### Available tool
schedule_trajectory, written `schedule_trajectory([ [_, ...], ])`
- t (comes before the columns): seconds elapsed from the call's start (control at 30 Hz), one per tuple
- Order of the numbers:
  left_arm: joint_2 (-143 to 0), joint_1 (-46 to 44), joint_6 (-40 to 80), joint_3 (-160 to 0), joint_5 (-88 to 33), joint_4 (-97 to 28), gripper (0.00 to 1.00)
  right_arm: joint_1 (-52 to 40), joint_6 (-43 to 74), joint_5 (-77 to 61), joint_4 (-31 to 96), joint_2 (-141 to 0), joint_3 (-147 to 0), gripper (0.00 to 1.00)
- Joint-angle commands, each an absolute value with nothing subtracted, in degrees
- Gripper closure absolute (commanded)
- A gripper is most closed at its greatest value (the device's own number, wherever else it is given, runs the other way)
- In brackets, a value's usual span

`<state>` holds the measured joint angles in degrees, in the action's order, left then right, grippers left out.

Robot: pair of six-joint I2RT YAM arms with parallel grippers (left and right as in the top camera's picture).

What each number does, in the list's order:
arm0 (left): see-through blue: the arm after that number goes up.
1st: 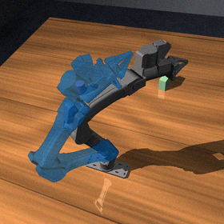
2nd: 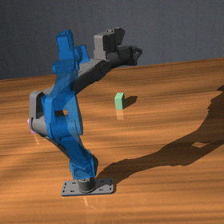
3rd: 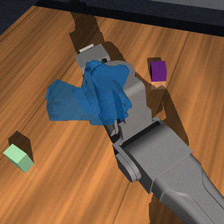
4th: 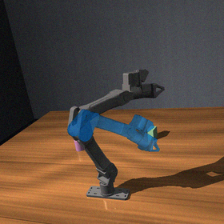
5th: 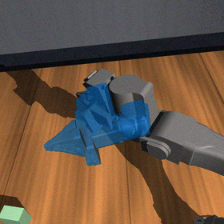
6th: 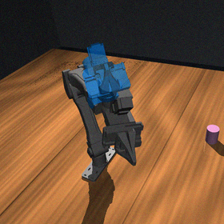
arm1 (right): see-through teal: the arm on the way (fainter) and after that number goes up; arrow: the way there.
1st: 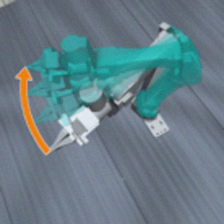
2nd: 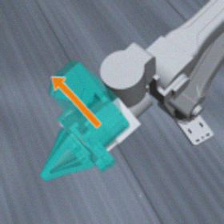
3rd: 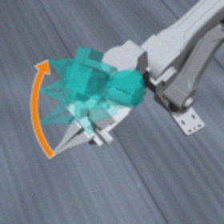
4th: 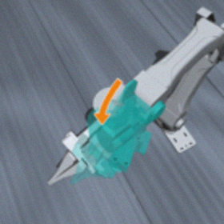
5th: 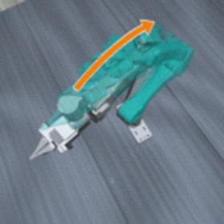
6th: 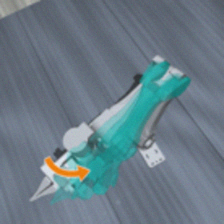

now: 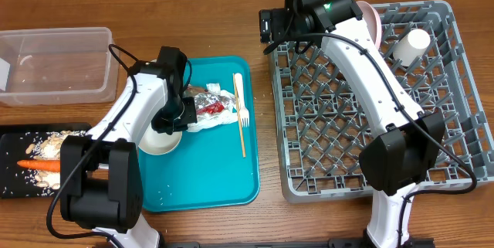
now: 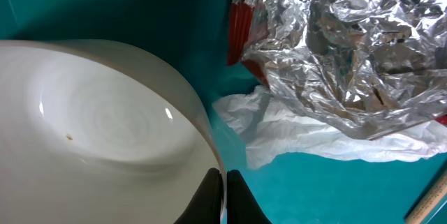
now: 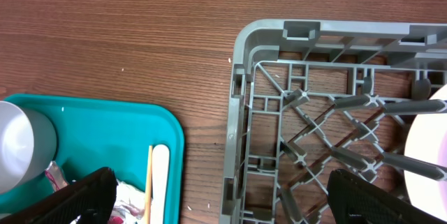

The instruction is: Sort waste into correct bins and load items into the dishwasher rack

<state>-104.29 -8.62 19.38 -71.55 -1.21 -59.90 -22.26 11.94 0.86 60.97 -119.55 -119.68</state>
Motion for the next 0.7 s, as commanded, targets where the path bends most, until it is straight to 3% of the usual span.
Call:
schedule_trajectory([
  [0.0, -104.79, -9.37, 19.38, -71.24, -1.08, -60.05, 0.96, -22.48, 12.05, 1.23, 60.73, -119.17, -119.83, 0.00],
  [0.67, -100.29, -19.68, 22.87, -72.42, -7.53, -68.12, 0.96, -22.48, 12.05, 1.23, 60.73, -119.17, -119.83, 0.00],
])
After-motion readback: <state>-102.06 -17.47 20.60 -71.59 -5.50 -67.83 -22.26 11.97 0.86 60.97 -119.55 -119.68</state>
